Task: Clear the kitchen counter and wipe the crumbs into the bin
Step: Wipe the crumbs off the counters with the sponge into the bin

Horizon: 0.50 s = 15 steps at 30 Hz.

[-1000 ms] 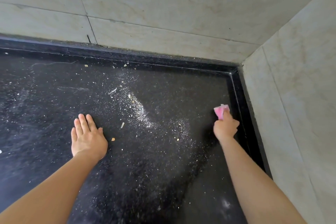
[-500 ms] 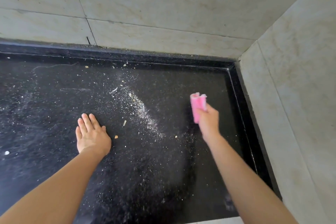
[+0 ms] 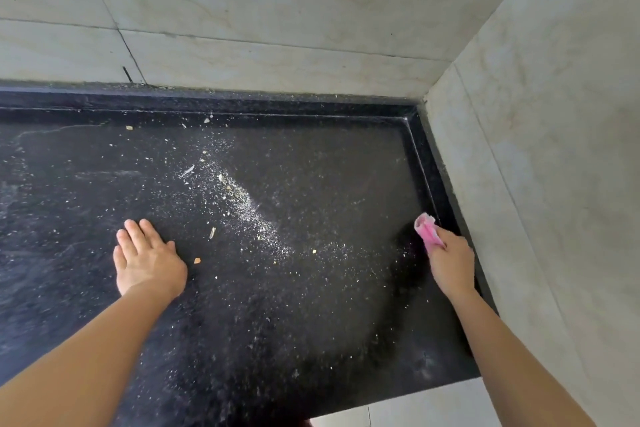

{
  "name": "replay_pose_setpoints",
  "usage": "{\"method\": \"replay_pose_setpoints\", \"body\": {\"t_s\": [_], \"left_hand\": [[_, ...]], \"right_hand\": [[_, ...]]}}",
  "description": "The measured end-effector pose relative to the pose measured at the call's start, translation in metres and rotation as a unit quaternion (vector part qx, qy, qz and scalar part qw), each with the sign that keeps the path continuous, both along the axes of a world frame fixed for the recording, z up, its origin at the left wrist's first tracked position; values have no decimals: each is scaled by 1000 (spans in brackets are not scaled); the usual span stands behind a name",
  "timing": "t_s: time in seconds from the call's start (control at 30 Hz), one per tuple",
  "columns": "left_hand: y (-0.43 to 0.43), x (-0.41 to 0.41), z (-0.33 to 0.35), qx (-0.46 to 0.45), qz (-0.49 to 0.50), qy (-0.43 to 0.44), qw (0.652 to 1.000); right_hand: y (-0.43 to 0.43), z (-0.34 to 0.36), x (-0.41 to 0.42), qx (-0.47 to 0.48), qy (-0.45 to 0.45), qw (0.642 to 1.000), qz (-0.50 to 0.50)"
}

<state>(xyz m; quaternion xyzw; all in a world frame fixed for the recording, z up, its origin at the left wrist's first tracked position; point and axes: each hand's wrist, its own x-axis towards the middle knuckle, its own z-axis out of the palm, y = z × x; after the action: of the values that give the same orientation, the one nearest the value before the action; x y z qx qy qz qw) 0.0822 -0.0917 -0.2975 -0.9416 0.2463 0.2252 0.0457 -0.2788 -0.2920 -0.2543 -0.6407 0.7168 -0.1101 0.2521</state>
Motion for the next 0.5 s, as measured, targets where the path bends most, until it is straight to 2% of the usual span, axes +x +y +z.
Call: {"method": "replay_pose_setpoints", "body": {"t_s": [0.03, 0.1, 0.13, 0.17, 0.23, 0.27, 0.3, 0.33, 0.43, 0.47, 0.5], "left_hand": [[0, 0, 0, 0, -1, -1, 1000], [1, 0, 0, -2, -4, -3, 1000], [1, 0, 0, -2, -5, -2, 1000], [1, 0, 1, -3, -5, -1, 1000], [1, 0, 1, -7, -4, 1, 1000], [1, 0, 1, -9, -3, 1, 1000], [1, 0, 0, -10, -3, 0, 1000], [1, 0, 0, -12, -2, 1, 1000], [2, 1, -2, -15, 0, 2, 1000], [2, 1, -2, -16, 1, 2, 1000], [2, 1, -3, -18, 2, 1, 1000]], "right_hand": [[-4, -1, -5, -1, 71, 997, 24], [1, -4, -7, 14, 235, 968, 88], [6, -9, -6, 19, 256, 962, 92], [11, -18, -5, 19, 265, 957, 113], [14, -19, 2, 29, 103, 991, 76], [13, -15, 4, 38, 5, 999, 37], [8, -13, 0, 35, -53, 998, 13], [4, -10, -4, 22, -58, 998, 7], [1, -18, -17, 9, 115, 992, 56], [7, -23, -15, 15, 159, 986, 57], [17, -28, -7, 9, 162, 986, 43]]}}
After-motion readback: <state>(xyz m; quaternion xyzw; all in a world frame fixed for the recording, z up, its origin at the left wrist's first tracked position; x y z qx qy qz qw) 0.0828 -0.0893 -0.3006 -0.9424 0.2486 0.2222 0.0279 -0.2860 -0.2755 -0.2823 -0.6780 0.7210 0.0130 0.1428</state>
